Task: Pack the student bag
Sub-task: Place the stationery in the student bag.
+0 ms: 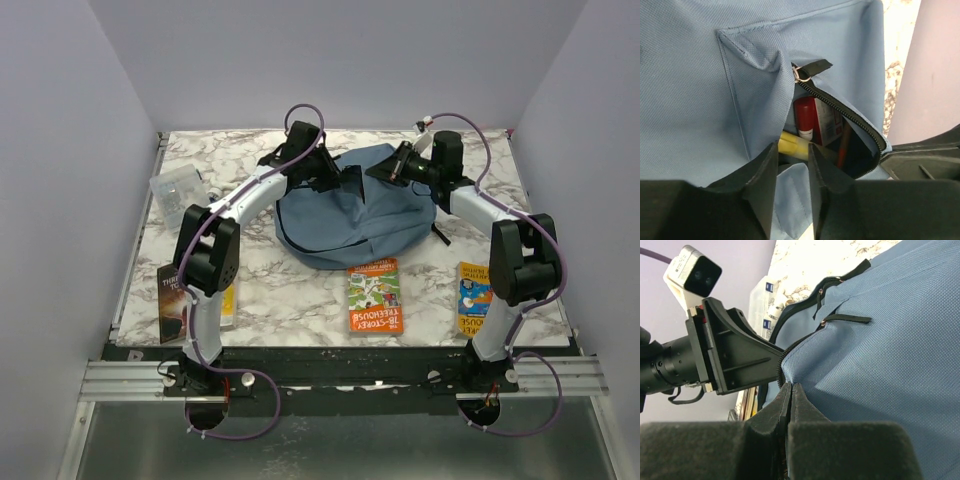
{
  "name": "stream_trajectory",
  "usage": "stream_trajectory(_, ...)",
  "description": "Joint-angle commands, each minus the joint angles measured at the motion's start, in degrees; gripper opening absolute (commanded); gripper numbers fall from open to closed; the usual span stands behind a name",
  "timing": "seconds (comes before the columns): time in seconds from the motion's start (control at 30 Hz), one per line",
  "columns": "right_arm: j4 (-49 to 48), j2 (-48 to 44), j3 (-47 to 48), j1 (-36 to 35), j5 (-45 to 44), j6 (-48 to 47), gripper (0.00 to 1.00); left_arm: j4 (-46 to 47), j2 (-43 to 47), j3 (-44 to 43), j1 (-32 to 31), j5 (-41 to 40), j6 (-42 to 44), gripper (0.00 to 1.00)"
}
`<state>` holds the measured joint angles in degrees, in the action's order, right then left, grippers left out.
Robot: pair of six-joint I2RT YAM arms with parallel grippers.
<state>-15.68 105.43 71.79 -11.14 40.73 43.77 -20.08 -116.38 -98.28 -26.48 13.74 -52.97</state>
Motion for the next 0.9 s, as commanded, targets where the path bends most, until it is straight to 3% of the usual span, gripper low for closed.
stream_trajectory(0.0,0.15,-0.06,1.19,-1.82,0.70,-0.57,0.01,-3.13,-2.27,-2.84,-0.15,2.66,2.63,0.26)
stream_trajectory(0.27,5.97,1.07,0.69,-5.38,-2.73,-3.04,0.08,-3.76,-5.07,-5.52,0.41,5.85,5.19,0.08)
stream_trajectory(0.4,9.51,1.74,-1.71,-6.78,-5.80,-6.31,0.15,-5.17,-2.24,-3.93,1.30,7.68,8.41,0.07)
stream_trajectory(0.47,10.97,1.71,-2.59,-6.79,-7.59,-8.16,0.18,-6.22,0.38,-1.93,2.13,8.55,10.17,0.12)
stream_trajectory(0.53,13.41,2.01,-2.23,-6.79,-9.41,-10.27,0.19,-6.91,3.60,1.21,3.09,8.67,12.03,0.23)
stream_trajectory(0.7,13.78,2.19,-2.77,-6.78,-11.78,-11.69,0.25,-11.68,7.69,3.22,5.47,8.27,16.82,0.57)
stream_trajectory(0.87,15.36,2.47,-1.48,-6.75,-11.99,-12.22,0.29,-18.02,3.24,-3.54,6.19,11.13,18.47,0.61)
